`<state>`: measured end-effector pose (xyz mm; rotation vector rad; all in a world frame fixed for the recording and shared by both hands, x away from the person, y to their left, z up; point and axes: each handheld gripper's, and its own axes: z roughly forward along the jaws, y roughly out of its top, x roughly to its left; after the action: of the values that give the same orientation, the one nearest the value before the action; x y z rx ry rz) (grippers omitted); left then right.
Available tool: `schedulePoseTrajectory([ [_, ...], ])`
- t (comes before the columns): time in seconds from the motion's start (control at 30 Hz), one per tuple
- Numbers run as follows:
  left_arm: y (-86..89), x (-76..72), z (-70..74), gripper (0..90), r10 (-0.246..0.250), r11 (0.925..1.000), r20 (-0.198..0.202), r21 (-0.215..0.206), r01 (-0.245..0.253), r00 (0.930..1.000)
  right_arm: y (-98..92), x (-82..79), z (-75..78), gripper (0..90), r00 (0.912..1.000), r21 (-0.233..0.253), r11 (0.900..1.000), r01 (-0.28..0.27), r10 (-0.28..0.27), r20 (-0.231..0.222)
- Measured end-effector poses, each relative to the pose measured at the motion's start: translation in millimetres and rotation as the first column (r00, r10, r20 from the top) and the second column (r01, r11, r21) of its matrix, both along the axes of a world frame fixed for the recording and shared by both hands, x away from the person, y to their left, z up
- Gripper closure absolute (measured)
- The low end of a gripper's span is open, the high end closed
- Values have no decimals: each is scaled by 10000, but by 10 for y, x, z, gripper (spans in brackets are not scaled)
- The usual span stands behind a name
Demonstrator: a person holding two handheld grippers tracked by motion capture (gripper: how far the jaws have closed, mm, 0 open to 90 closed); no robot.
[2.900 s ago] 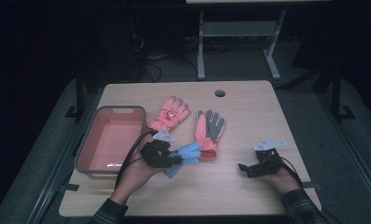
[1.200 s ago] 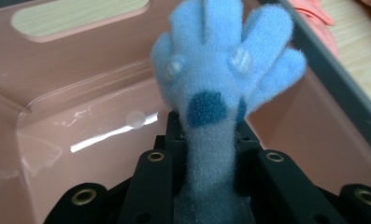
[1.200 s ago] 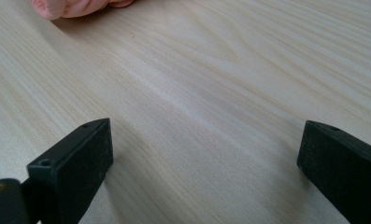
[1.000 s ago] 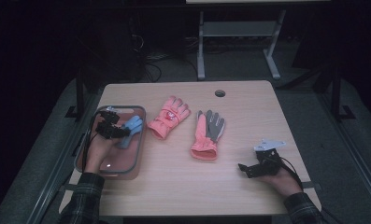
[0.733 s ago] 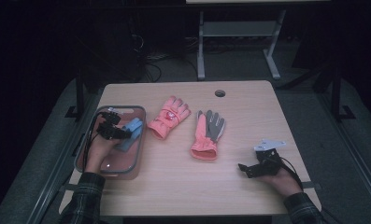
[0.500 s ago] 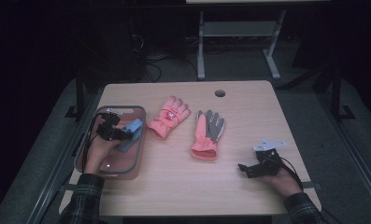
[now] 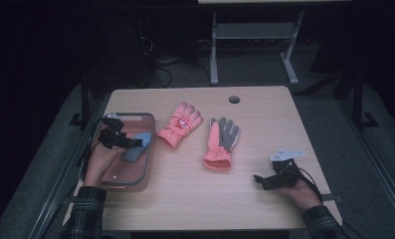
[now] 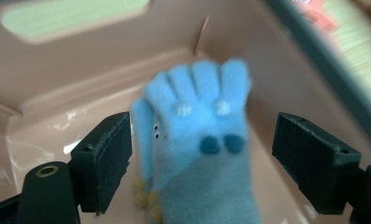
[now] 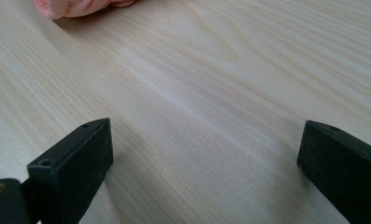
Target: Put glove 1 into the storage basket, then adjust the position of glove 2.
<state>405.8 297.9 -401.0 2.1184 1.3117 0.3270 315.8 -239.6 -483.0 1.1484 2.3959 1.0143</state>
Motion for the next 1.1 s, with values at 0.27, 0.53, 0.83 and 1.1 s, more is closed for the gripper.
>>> schedulePoseTrajectory([
  [0.27,-131,-133,215,195,-489,9966,461,-643,518,9977,0,1,0,30,10000,-3,10000,5,-5,-1],
  [0.53,-364,-272,385,194,-1328,9814,883,-1278,1434,9872,3,-1,2,30,10000,3,10000,33,-33,-16],
  [0.83,-787,-469,421,195,-2393,9561,1175,-1447,2550,9638,30,10,93,299,9996,103,9999,-51,54,-273],
  [1.1,-1105,-644,321,195,-3203,9360,1107,-1160,3323,9408,144,76,292,697,9987,404,9985,-374,388,-329],
])
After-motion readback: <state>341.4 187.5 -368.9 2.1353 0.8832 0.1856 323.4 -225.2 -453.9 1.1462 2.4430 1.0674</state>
